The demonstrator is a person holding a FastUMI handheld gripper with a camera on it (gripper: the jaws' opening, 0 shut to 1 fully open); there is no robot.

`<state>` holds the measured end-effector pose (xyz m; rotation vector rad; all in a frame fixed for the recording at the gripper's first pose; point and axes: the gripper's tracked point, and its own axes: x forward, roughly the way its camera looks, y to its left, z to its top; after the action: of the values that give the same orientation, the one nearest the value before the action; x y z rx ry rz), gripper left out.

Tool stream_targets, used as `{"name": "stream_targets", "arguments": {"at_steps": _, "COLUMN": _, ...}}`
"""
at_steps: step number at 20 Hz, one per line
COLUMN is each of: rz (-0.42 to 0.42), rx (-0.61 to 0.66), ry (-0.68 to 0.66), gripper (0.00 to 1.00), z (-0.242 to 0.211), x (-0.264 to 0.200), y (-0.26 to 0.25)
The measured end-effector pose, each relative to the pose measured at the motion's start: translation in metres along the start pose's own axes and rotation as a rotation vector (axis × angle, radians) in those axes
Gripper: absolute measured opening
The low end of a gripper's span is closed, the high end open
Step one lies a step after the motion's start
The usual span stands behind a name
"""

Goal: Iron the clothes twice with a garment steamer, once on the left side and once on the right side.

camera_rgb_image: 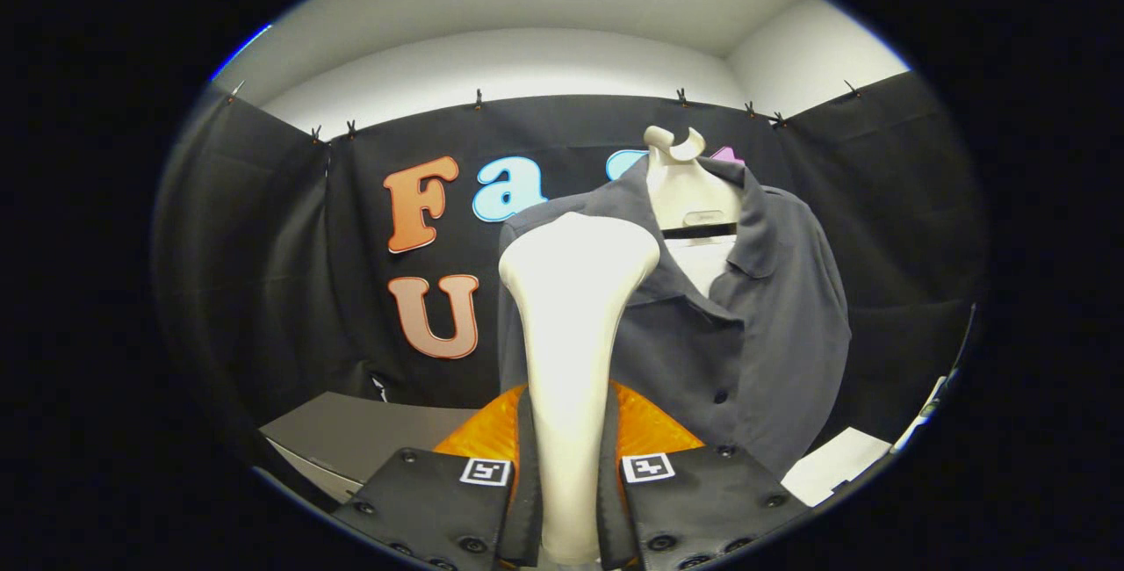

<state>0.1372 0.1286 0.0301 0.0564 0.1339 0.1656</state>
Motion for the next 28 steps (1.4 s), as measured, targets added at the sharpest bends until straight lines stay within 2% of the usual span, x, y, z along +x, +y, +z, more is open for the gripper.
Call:
{"name": "stream_targets", "arguments": {"at_steps": 6, "rz": -0.016, "rx": -0.004, "ry": -0.01, "gripper": 0.32, "z": -0.016, "x": 0.018, "y": -0.036}}
{"name": "stream_targets", "arguments": {"at_steps": 13, "rz": 0.059, "rx": -0.007, "ry": -0.007, "gripper": 0.33, "z": -0.042, "x": 0.025, "y": -0.044}}
{"name": "stream_targets", "arguments": {"at_steps": 28, "rz": 0.182, "rx": 0.006, "ry": 0.087, "gripper": 0.33, "z": -0.124, "x": 0.021, "y": -0.07}}
